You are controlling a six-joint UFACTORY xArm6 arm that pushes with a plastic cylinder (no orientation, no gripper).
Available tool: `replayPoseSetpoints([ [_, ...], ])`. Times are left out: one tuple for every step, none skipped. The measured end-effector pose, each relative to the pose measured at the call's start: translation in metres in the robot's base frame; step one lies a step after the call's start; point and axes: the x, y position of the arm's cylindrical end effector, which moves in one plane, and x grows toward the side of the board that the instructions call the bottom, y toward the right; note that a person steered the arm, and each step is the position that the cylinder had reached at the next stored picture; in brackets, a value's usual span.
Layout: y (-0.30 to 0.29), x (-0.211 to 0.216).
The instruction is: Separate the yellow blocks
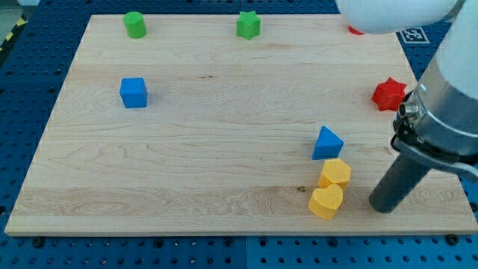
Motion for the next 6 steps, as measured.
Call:
replayPoseSetpoints([
  [0.002, -0.027],
  [0.002, -0.027],
  [-0.008, -0.029],
  [-0.021, -0.029],
  [-0.033, -0.029],
  [-0.050, -0.029],
])
